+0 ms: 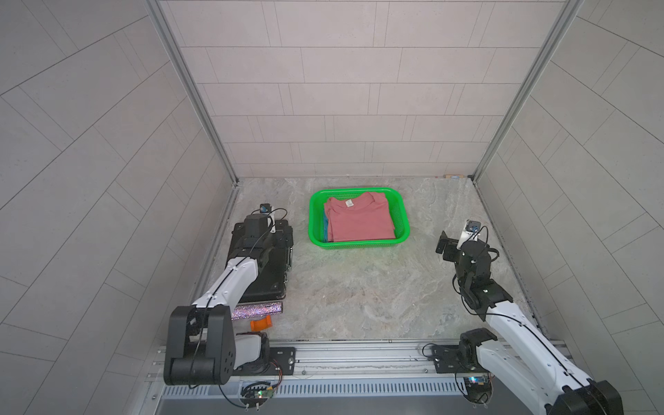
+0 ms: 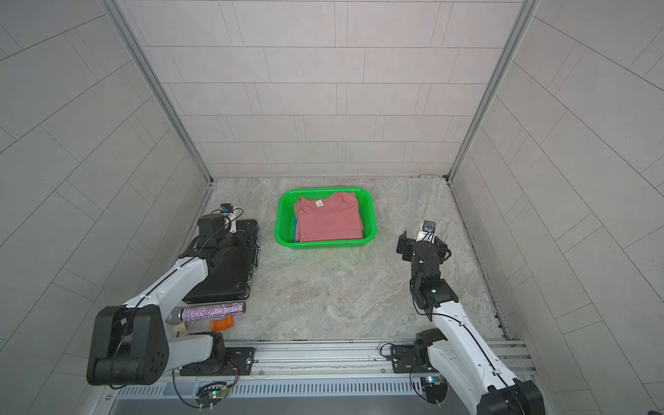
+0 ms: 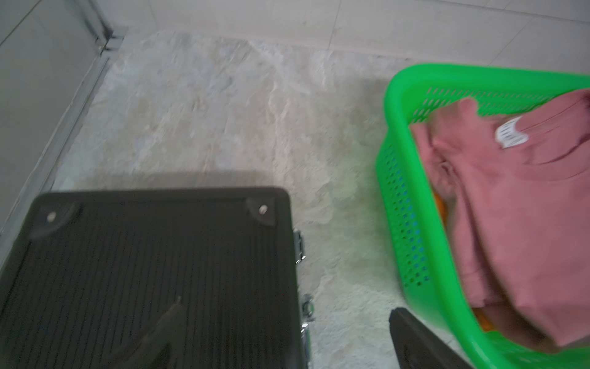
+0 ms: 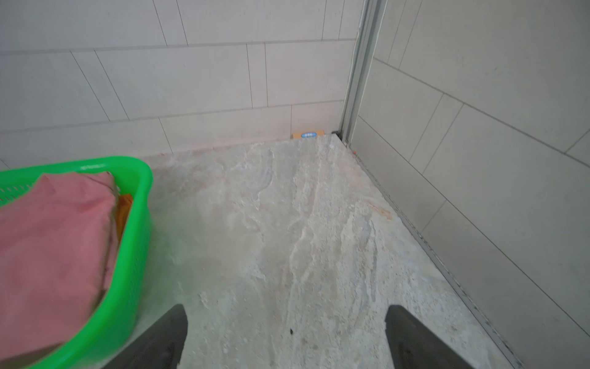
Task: Put the folded t-shirts into the basket
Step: Reset both arms
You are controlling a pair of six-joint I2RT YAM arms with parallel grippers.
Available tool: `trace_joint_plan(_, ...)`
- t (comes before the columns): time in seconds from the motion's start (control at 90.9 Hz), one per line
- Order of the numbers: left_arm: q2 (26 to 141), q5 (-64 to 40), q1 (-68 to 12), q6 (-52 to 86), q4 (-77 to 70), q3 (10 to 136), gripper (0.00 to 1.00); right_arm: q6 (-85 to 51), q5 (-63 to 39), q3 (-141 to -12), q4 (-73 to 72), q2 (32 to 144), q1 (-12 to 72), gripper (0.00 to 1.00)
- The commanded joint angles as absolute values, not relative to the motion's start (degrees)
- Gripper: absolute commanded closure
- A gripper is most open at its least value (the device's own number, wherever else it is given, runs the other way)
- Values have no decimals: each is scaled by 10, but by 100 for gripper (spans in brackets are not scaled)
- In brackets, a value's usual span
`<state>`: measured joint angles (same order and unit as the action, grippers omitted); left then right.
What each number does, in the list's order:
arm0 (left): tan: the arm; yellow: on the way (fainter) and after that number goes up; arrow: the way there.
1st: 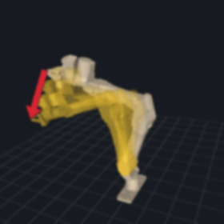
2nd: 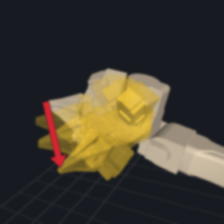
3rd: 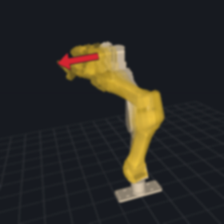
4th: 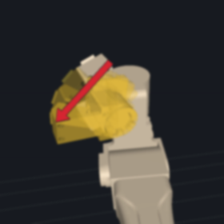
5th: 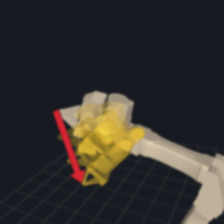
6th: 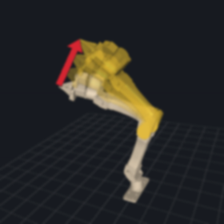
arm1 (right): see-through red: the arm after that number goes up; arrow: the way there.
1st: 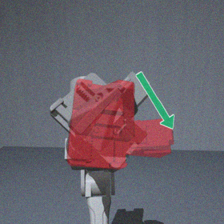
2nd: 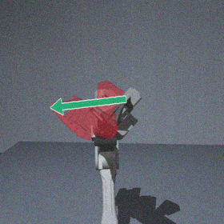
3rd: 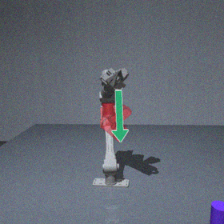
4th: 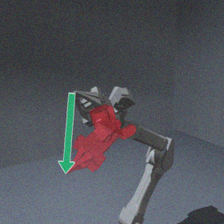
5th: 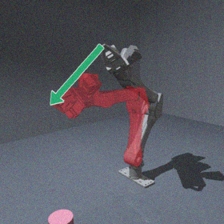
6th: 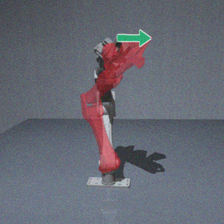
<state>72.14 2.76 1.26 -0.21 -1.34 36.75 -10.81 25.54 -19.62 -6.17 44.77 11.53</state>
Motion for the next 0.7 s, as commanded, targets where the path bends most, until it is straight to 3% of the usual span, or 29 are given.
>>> trace_joint_plan(0.0, 694, 1, 17, 3, -112, 329, 0, -74, 281, -145, -198, 426, 105, 0)
trace_joint_plan(0.099, 708, 0, 17, -3, -173, 298, 0, -58, 260, -110, -236, 441, 94, 0)
trace_joint_plan(0.253, 746, -27, 16, -18, -383, 210, 0, -27, 210, -81, -340, 530, 73, 0)
trace_joint_plan(0.473, 836, -33, 9, -2, -503, 190, 0, -2, 112, -84, -528, 676, 22, 0)
trace_joint_plan(0.55, 888, -12, 8, 11, -533, 211, 0, -47, 71, -96, -577, 725, -6, 0)
trace_joint_plan(0.693, 882, -2, 3, 8, -474, 230, 0, -40, 11, -146, -575, 818, -11, 0)
